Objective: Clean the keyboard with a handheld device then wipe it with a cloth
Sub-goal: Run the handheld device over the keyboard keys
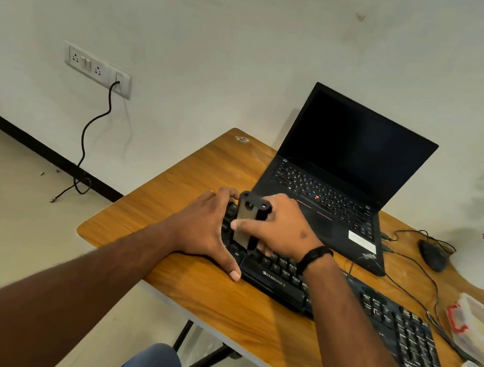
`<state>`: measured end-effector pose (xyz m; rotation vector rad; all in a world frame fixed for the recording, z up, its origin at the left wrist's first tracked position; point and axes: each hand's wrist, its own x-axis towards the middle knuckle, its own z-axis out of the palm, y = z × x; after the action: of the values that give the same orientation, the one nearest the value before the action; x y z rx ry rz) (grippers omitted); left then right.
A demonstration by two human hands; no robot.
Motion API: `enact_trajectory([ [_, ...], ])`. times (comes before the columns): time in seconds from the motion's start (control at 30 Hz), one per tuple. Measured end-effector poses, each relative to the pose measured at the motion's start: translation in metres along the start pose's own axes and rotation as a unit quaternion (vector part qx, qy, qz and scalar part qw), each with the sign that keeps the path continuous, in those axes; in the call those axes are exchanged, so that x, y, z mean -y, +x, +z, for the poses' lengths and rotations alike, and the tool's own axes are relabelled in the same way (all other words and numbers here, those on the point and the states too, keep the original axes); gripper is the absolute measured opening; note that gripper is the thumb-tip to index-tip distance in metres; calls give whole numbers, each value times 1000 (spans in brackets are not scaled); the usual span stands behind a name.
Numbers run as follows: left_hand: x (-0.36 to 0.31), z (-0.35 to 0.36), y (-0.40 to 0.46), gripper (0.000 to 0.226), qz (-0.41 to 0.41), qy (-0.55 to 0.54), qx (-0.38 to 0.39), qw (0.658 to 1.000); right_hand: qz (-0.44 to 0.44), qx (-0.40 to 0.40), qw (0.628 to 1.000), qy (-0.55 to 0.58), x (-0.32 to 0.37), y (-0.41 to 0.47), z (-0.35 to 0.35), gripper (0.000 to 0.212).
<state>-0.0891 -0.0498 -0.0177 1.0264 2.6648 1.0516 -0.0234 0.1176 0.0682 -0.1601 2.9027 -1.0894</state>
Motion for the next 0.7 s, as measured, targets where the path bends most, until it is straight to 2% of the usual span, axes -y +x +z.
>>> enact_trajectory([
  [0.13,0,-2,-1,141,1,1,4,1000,11,-134,991,-3,-7,8,3,20],
  [0.17,0,-1,-1,140,1,-1,4,1000,18,-123,992,-7,-7,8,1,20],
  [0.27,1,-1,0,137,1,-3,-2,1000,6,-15,1000,9,0,9,5,21],
  [0.33,2,-1,1,137,3,-3,0,1000,-3,-65,998,23,-2,12,9,22],
  [0.4,3,-1,0,138,0,-3,5,1000,9,-155,988,-14,-11,14,4,20],
  [0.43,3,-1,0,138,-2,-3,5,1000,24,-171,984,-32,-16,13,-1,18],
  [0.47,3,-1,1,138,-2,-3,5,1000,37,-157,986,-28,-19,10,-6,17],
  [0.57,3,0,2,140,-1,-5,5,1000,29,-30,997,68,-14,4,-5,20],
  [0.6,3,0,1,141,0,-3,6,1000,21,-22,996,81,-11,5,0,22],
  [0.63,3,-1,1,142,1,-1,6,1000,17,-44,996,78,-11,8,4,25],
  [0.7,3,-1,0,140,5,1,0,1000,19,-137,990,26,-17,14,8,28],
])
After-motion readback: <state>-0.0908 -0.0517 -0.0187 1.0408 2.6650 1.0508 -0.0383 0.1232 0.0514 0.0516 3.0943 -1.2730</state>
